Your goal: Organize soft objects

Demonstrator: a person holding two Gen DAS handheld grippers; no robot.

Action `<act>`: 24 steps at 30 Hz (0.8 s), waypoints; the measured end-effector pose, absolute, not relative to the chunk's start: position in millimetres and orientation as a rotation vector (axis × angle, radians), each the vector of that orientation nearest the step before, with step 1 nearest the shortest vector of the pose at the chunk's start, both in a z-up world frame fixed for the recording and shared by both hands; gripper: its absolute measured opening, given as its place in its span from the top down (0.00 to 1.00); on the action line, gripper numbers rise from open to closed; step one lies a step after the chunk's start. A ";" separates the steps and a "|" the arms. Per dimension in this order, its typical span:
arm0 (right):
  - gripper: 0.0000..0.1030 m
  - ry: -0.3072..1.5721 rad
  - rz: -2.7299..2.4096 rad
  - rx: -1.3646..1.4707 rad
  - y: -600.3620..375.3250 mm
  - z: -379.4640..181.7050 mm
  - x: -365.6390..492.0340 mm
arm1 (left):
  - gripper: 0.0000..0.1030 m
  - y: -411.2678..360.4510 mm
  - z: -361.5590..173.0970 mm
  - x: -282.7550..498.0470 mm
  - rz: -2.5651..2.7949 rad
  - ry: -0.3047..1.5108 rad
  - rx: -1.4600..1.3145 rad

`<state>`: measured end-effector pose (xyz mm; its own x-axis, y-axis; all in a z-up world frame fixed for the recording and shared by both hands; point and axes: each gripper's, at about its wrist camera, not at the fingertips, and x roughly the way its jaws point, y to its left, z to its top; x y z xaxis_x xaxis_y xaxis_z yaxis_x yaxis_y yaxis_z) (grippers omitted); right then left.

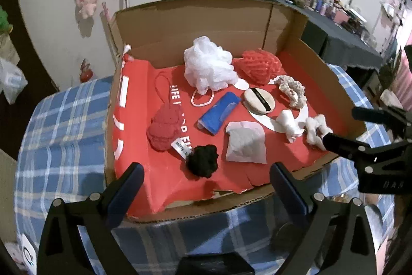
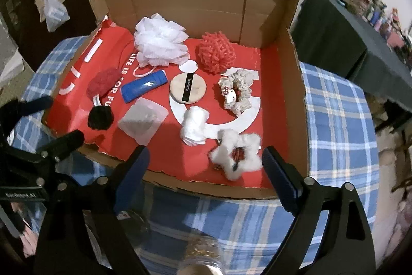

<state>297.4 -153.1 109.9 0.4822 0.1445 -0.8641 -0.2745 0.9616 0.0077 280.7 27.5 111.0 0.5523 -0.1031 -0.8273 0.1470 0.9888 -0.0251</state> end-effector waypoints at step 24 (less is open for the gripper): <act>0.13 1.103 0.232 -0.077 -153.4 73.6 305.5 | 0.03 26.7 84.4 293.2 -0.071 1.034 0.012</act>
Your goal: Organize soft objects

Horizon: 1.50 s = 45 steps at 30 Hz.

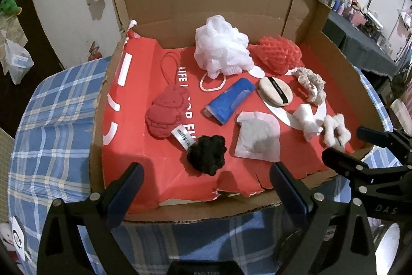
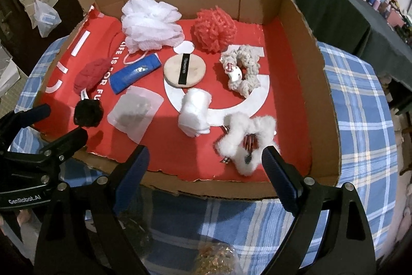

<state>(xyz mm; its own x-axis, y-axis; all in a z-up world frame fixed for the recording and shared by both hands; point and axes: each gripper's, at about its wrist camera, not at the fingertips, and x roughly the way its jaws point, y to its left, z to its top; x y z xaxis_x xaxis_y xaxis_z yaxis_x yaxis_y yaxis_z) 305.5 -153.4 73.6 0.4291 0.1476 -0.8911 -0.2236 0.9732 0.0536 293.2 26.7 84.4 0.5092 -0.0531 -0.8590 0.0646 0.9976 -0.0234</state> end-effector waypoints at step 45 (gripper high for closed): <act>0.13 1.097 0.227 -0.050 -161.2 73.8 305.0 | 0.03 29.6 78.5 296.5 -0.066 1.024 0.011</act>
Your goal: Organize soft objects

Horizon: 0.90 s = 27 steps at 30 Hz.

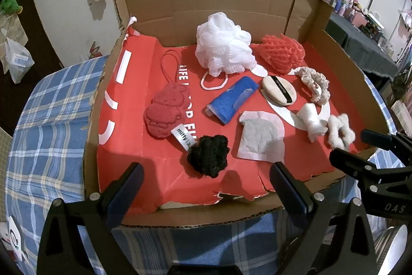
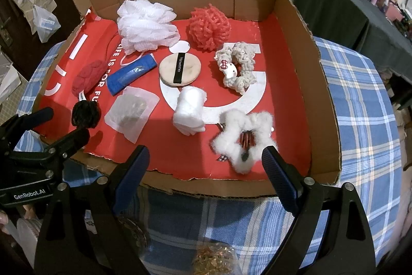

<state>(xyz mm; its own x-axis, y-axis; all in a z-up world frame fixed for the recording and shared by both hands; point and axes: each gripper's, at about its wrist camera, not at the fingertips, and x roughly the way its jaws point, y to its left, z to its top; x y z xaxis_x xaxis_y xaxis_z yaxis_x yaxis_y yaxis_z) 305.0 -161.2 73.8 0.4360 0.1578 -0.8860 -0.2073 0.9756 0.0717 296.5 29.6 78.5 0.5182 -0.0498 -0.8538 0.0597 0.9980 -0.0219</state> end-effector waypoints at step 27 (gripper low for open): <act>0.13 1.094 0.231 -0.044 -161.3 73.6 304.5 | 0.03 29.6 77.8 296.2 -0.061 1.022 0.013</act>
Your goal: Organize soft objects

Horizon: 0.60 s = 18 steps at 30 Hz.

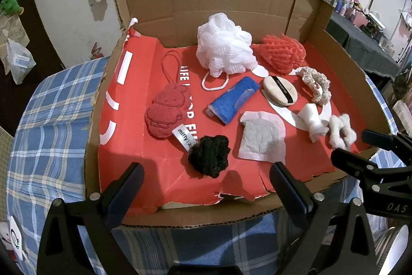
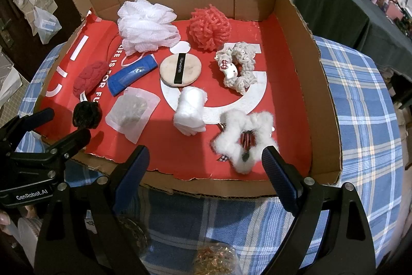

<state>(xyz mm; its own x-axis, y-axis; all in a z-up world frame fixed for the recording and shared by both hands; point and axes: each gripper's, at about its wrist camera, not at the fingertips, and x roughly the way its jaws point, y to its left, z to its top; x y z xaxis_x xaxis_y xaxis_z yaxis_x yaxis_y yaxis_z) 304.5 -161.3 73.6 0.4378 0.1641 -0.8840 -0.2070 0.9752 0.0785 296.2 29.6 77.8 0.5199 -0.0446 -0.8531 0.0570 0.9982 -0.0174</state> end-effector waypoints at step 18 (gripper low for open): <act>0.13 1.094 0.232 -0.041 -162.5 73.8 304.5 | 0.03 28.9 78.3 295.4 -0.062 1.018 0.015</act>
<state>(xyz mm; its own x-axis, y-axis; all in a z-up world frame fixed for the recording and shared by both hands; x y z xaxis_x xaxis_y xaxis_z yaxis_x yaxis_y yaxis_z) 304.5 -162.5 73.8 0.4372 0.1665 -0.8838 -0.2073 0.9749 0.0811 295.4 28.9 78.3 0.5231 -0.0446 -0.8511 0.0590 0.9981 -0.0161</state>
